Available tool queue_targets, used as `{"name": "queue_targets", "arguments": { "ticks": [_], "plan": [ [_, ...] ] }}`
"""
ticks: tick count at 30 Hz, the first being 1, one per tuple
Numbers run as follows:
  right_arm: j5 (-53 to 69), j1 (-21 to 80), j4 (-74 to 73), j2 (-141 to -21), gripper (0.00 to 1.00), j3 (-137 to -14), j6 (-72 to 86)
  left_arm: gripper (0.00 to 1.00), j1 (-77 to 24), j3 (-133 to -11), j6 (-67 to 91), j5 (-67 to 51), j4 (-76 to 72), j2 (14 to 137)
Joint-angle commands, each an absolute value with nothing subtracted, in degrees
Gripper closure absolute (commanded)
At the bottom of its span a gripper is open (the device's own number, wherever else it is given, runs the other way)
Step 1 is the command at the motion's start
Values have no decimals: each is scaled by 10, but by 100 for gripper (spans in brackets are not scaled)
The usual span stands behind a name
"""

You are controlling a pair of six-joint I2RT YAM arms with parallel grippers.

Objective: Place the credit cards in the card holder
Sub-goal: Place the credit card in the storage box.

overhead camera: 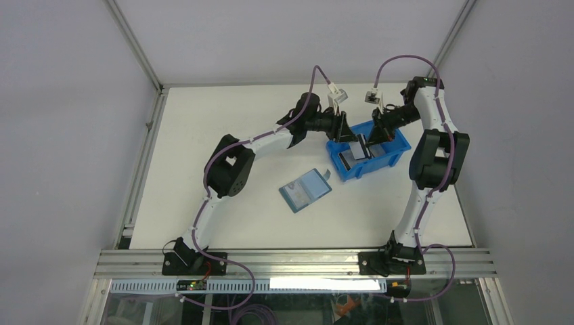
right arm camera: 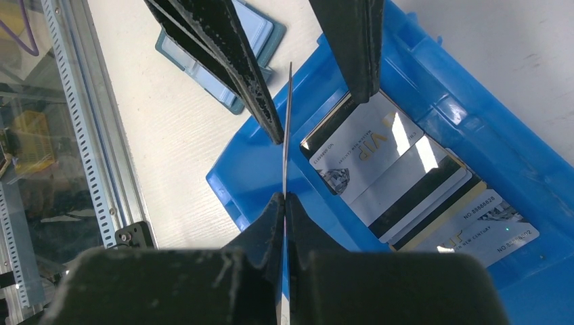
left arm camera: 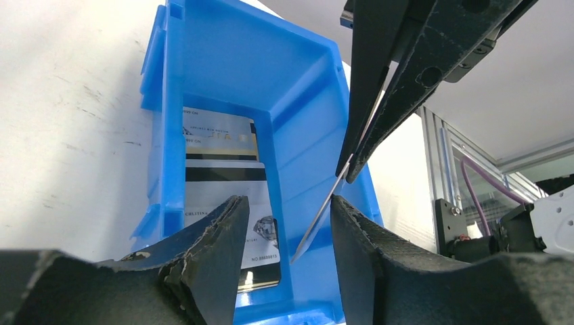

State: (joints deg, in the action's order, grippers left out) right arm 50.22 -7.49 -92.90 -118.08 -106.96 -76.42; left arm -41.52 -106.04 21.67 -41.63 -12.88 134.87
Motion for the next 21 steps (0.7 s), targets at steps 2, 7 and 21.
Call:
{"name": "queue_targets", "arguments": {
  "ticks": [2,7,21],
  "plan": [
    [521,-82,-960,-1180,100,-1071,-765,50,-407,-1066,218,-406,-157,1322],
    [524,-83,-965,-1178,100,-1070,-772,44,-405,-1054,212,-413,-164,1315],
    [519,-83,-939,-1160,100,-1054,-757,53,-399,-1053,203,-451,-191,1308]
  ]
}}
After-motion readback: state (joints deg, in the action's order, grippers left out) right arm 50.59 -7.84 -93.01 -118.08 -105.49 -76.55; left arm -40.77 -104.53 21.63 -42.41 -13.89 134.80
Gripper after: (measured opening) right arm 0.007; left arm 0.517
